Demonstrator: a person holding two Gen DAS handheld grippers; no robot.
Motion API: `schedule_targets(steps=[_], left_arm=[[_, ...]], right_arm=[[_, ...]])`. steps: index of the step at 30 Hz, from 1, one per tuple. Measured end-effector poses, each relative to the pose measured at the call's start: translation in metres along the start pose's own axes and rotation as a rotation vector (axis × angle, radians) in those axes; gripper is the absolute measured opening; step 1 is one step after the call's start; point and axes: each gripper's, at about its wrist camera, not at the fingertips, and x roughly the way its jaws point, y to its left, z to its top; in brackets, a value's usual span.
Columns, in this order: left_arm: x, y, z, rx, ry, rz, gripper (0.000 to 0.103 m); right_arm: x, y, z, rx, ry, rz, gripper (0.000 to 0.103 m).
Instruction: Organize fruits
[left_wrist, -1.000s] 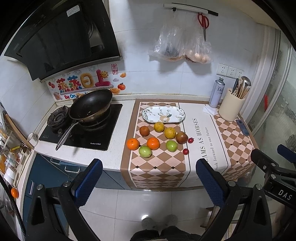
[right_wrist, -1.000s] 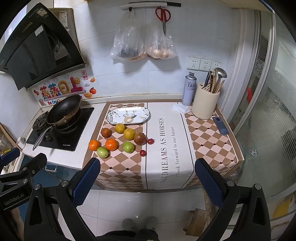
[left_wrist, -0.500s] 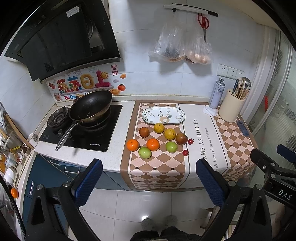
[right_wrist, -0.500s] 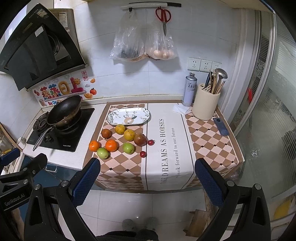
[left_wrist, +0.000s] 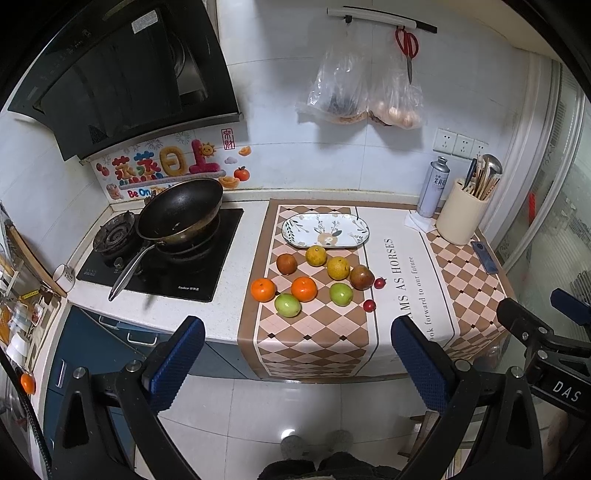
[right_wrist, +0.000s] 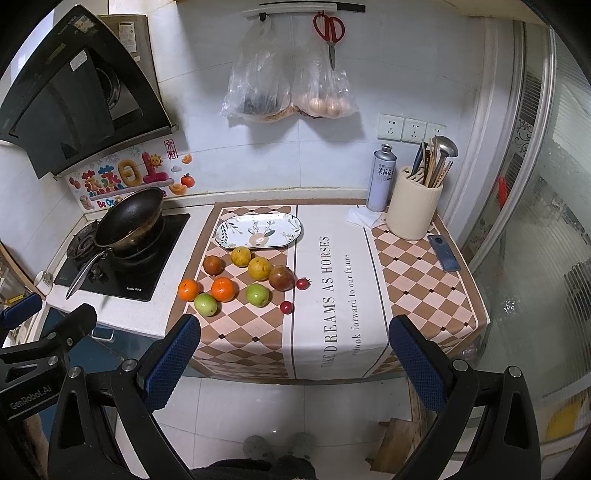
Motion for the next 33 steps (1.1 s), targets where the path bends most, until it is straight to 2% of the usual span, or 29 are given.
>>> schedule_targets(steps=[12,17,20,25,30,33], left_arm=[[0.005,-0.001,0.002,-0.005,0.002,-0.001,0.103],[0.02,-0.003,0.01,-0.042,-0.022,0.004,0.103],[0.037,-0.004,0.016,-0.054,-0.056,0.061,0.103],[0.075,0.0,0.022,-0.075,-0.085,0.18,0.103],[0.126,0.015,0.03,-0.1,-0.022,0.248,0.103],[0.178,0.028,0.041,-0.109,0.077,0.256,0.103]], right_arm=[[0.011,0.0,0.008,0.005,-0.002,0.011,0.103],[0.031,-0.015,0.015,0.065,-0.025,0.072,0.103],[0.061,-0.031,0.018,0.124,-0.008,0.101,0.103],[0.128,-0.049,0.018,0.168,0.096,0.181,0.103],[0.204,-0.05,0.019,0.186,0.203,0.219,0.103],[0.256,-0.047,0.023,0.215,0.268,0.231,0.103]])
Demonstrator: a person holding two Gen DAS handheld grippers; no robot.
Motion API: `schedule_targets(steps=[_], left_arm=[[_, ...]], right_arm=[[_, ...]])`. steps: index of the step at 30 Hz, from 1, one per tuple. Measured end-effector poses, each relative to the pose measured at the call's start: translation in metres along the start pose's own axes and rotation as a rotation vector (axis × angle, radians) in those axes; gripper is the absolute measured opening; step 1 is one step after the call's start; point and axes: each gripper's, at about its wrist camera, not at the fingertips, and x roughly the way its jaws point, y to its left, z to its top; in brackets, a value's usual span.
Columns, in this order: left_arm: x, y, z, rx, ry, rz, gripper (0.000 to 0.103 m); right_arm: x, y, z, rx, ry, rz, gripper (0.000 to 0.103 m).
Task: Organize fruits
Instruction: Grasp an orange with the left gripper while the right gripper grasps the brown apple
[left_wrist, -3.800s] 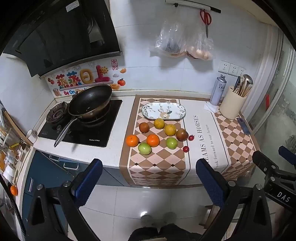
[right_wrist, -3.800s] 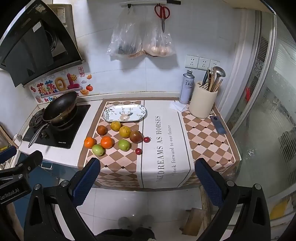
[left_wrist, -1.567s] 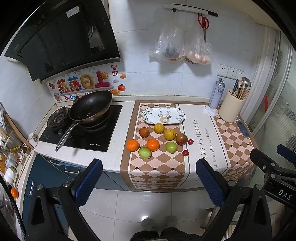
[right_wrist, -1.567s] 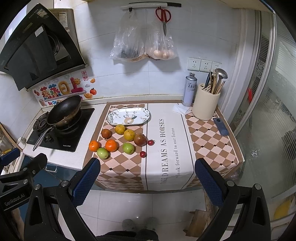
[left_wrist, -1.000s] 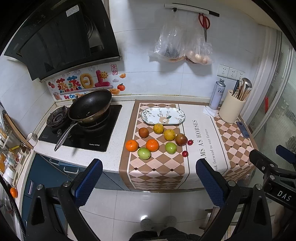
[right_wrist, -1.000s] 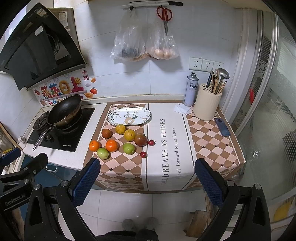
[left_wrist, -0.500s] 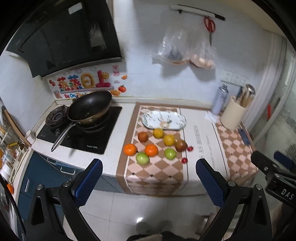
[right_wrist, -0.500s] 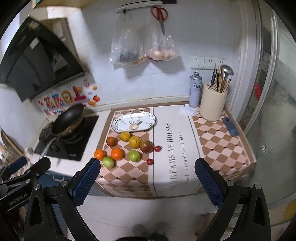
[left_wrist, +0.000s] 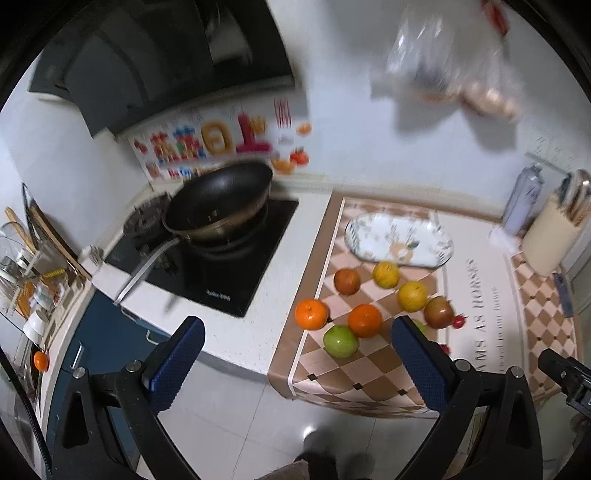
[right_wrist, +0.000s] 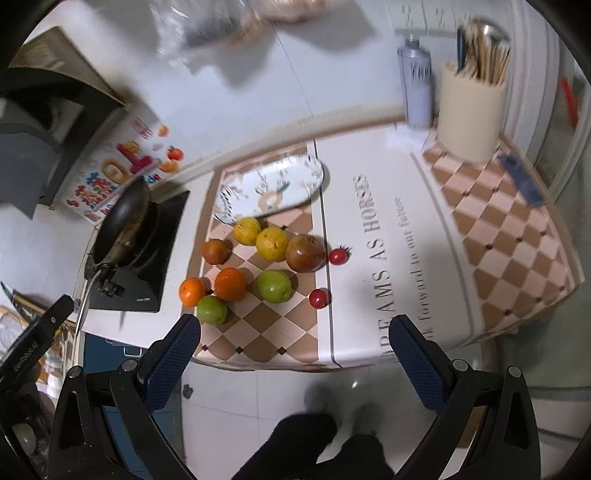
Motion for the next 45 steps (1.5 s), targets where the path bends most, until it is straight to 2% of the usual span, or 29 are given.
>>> schedule_targets(steps=[5,12,14,16,21,25,28,32,34,42,45], left_arm=[[0.085,-0.004,0.027,0.033,0.135,0.0,0.103],[0.198,-0.02,0.061,0.115,0.31,-0.087,0.102],[0.232,-0.025,0.066,0.135,0.381,-0.124,0.097],[0.261,-0.03,0.069,0.14,0.454,-0.174,0.086],[0.317,-0.049,0.065,0.177,0.576,-0.246,0.083],[0.339,-0.061,0.059,0.191,0.623,-0.284,0.08],[0.347,-0.072,0.058,0.174,0.64,-0.359,0.077],[0.348,-0.088,0.056,0.185,0.648,-0.41,0.066],[0.348,-0.097,0.053,0.193,0.662,-0.431,0.054],[0.345,-0.119,0.044,0.212,0.656,-0.415,0.052],[0.35,-0.114,0.048,0.217,0.649,-0.389,0.052]], right_arm=[[0.082,-0.004,0.037,0.038,0.068,-0.042,0.103],[0.196,0.001,0.072,0.05,0.211,-0.117,0.099],[0.226,0.005,0.075,0.024,0.263,-0.15,0.091],[0.247,0.007,0.077,0.006,0.296,-0.172,0.085],[0.28,0.012,0.075,-0.008,0.35,-0.211,0.082],[0.295,0.02,0.076,-0.035,0.365,-0.225,0.075],[0.301,0.026,0.078,-0.07,0.368,-0.258,0.074],[0.304,0.031,0.081,-0.104,0.369,-0.279,0.071],[0.306,0.032,0.083,-0.114,0.373,-0.281,0.07],[0.316,0.036,0.094,-0.146,0.384,-0.271,0.07],[0.316,0.034,0.096,-0.154,0.385,-0.265,0.069]])
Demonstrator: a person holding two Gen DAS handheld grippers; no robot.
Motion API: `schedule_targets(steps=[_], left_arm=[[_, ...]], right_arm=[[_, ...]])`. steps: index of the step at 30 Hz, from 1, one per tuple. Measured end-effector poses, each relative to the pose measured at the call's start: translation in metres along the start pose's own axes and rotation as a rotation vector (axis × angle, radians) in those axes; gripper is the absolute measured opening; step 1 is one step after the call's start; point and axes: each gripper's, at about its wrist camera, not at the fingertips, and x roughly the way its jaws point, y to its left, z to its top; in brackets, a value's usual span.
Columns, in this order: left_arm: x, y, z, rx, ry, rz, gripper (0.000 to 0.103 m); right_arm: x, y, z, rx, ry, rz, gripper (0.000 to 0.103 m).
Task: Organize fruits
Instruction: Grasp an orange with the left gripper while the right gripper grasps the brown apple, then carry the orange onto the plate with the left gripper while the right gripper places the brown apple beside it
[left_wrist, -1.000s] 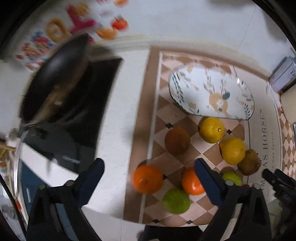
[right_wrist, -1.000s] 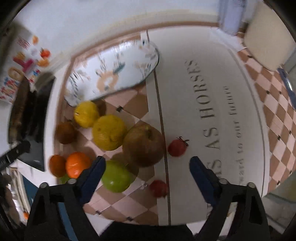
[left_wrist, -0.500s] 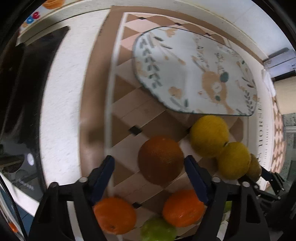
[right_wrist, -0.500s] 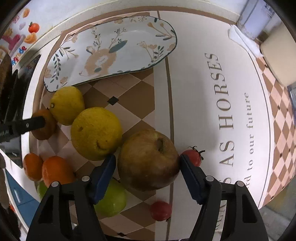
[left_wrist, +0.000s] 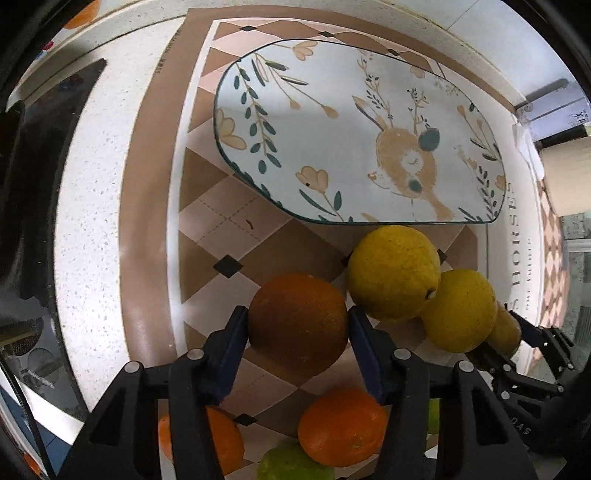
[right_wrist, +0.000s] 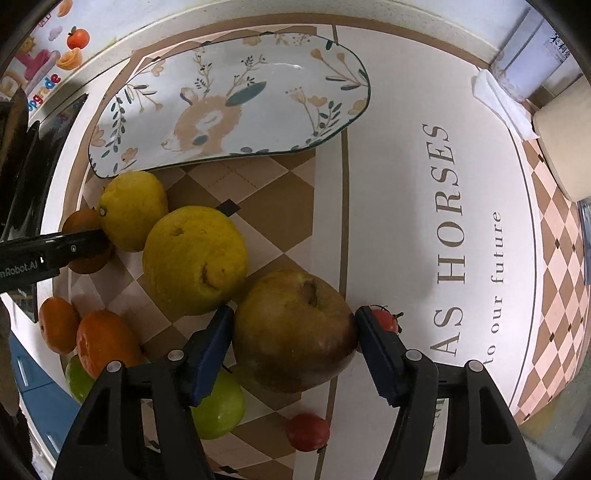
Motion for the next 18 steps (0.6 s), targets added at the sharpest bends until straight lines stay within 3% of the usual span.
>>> schedule_targets(steps=[6,12,18], left_arm=[[-0.011,-0.002,-0.012,-0.01,-0.009,0.012,0.051],[-0.053,0.0,-0.014,-0.019,-0.061,-0.03,0.051],[-0.1,-0.013,0.03,-0.005,-0.144,-0.081,0.052]], right_arm=[[-0.005,-0.006,-0.001,0.032,-0.004,0.02,0.069],[-0.046,-0.022,0.006,0.083,-0.056,0.102,0.069],[-0.081,-0.021,0.059,0.073,-0.144,0.14,0.069]])
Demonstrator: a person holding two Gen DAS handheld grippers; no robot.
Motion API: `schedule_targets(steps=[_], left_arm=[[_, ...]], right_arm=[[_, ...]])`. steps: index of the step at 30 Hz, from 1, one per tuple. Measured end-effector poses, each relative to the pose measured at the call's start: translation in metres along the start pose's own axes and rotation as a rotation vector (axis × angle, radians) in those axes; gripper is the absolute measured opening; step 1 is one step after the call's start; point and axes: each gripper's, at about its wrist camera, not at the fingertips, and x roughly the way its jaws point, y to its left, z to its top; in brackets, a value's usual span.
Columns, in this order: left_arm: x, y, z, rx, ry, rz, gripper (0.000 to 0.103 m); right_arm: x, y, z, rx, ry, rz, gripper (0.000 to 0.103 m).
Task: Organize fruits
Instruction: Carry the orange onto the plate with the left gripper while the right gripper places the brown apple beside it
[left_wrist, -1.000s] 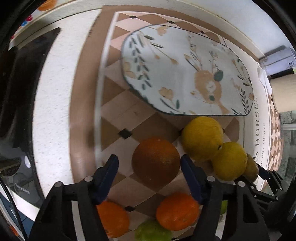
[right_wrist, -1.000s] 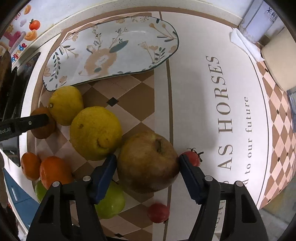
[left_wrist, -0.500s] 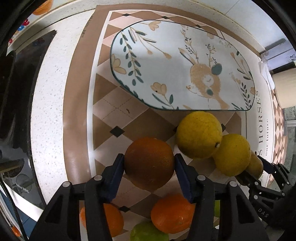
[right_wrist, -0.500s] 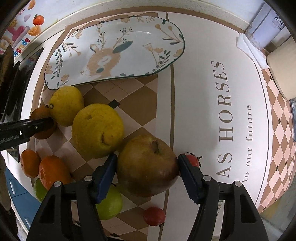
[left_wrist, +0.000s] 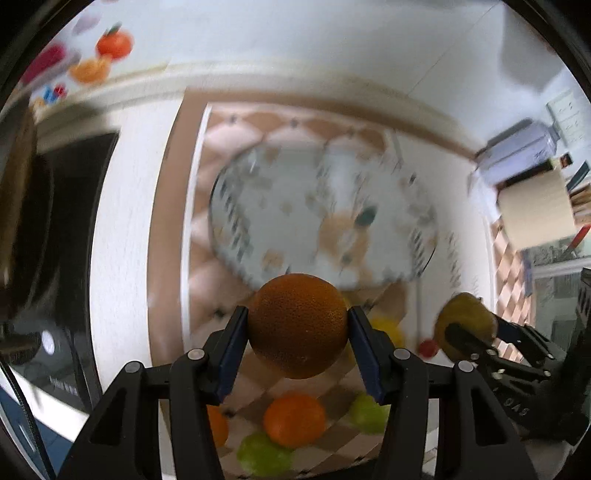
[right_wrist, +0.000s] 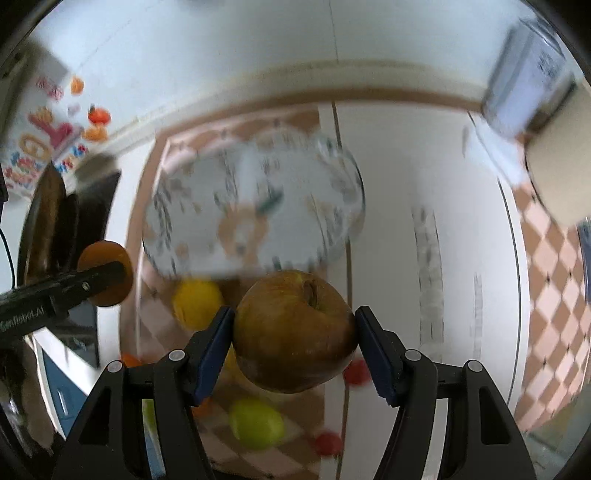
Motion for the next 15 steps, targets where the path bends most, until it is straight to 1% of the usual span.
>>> schedule_targets(steps=[3,5,6,9,11,15], left_arm=[[0.009,-0.009,0.039,0.009,-0.008,0.018,0.052],[0.029,-0.008,0.066,0.007,0.01,0.044,0.052],[0.034,-0.007,0.069,0.003,0.018,0.049,0.052],[0.067,0.001,0.097,-0.034,0.076,0.061,0.052],[0.085,0.008,0.107,-0.055,0.108,0.066,0.052],[0.104,0.015,0.121,-0.076,0.141,0.086,0.052]], right_arm=[[0.014,0.008,0.037,-0.009,-0.014,-0.015,0.069],[0.031,0.012,0.061,-0.007,0.005,-0.012,0.069],[0.041,0.012,0.073,-0.002,0.018,-0.007,0.069],[0.068,0.013,0.098,-0.01,0.053,-0.031,0.069],[0.082,0.012,0.108,-0.014,0.075,-0.048,0.069],[0.099,0.006,0.122,-0.016,0.11,-0.054,0.069]])
